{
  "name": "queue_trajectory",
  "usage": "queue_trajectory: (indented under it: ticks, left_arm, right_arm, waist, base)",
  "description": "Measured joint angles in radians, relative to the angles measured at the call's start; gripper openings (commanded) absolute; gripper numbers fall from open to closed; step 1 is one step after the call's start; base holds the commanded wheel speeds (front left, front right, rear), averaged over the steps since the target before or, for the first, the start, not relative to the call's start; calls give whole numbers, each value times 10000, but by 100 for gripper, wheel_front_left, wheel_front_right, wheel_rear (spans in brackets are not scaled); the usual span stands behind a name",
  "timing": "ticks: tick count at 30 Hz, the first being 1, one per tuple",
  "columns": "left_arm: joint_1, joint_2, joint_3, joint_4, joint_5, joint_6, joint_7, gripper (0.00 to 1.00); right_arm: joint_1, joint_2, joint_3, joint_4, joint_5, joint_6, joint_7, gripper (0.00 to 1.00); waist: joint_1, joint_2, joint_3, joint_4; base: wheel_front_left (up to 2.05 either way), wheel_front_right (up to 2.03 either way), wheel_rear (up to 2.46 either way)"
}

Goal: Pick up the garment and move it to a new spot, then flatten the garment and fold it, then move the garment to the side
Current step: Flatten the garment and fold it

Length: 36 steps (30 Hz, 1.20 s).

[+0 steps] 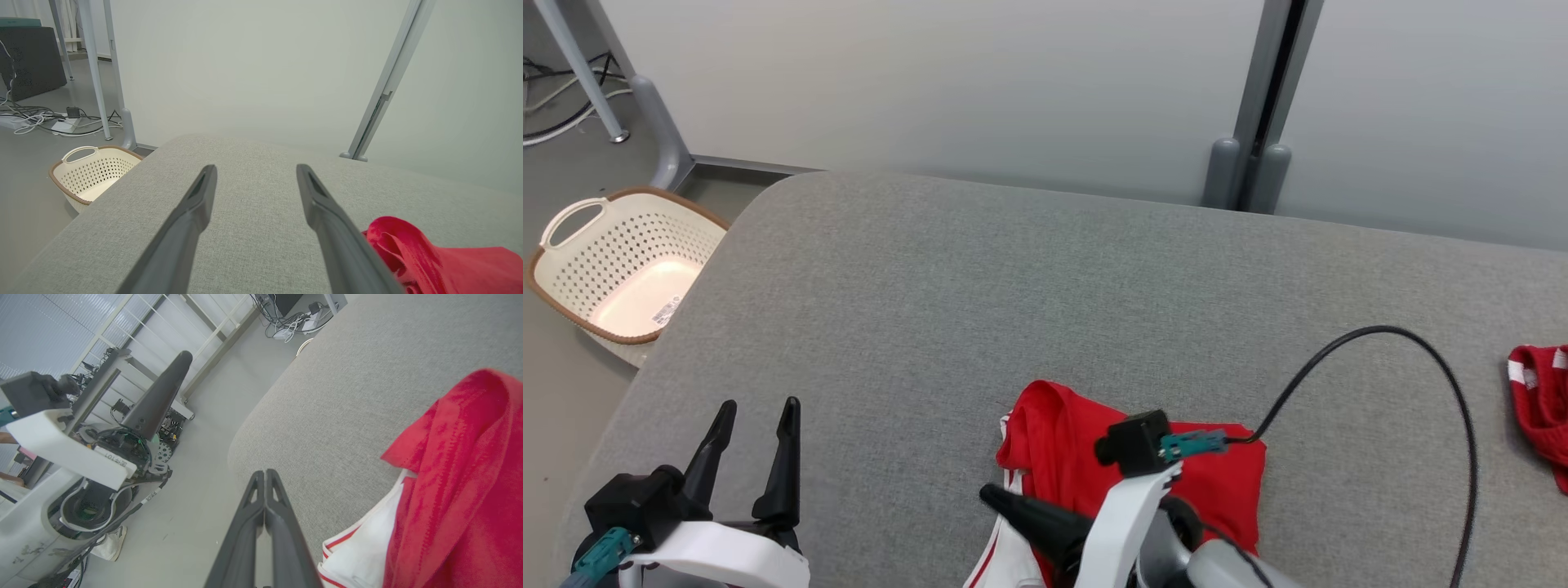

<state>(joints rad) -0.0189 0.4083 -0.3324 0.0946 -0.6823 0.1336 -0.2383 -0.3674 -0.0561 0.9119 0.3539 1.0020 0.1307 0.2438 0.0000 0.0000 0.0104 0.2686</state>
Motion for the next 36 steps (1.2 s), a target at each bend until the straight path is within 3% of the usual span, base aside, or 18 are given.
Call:
queue_trajectory:
  ticks: [9, 15, 22, 31, 36]
  left_arm:
    - [161, 71, 61, -153, -33, 86, -15, 100]
    - [191, 119, 61, -299, -31, 102, -42, 100]
    - [192, 157, 2, -359, -29, 102, -25, 100]
    - [128, 173, -75, -320, -29, 88, 19, 100]
    - [97, 146, -132, -284, -31, 86, 33, 100]
  right_arm:
    - [-478, -1528, -1281, -535, -502, 0, -1578, 0]
    - [-382, -2090, -2677, -474, -1524, 0, -2614, 0]
    - [427, -1718, -3580, -213, -2477, 0, -2512, 0]
    - [614, -1290, -3016, -127, -2577, 0, -1360, 0]
    - [512, -997, -2510, 598, -2548, 0, -414, 0]
  waist:
    - [0, 0, -175, -818]
    - [0, 0, -237, -1268]
    - [0, 0, -112, -1310]
    - [0, 0, -39, -998]
    - [0, 0, 22, -799]
  base:
    - [0, 0, 0]
    - [0, 0, 0]
    - [0, 0, 0]
    - [0, 0, 0]
    - [0, 0, 0]
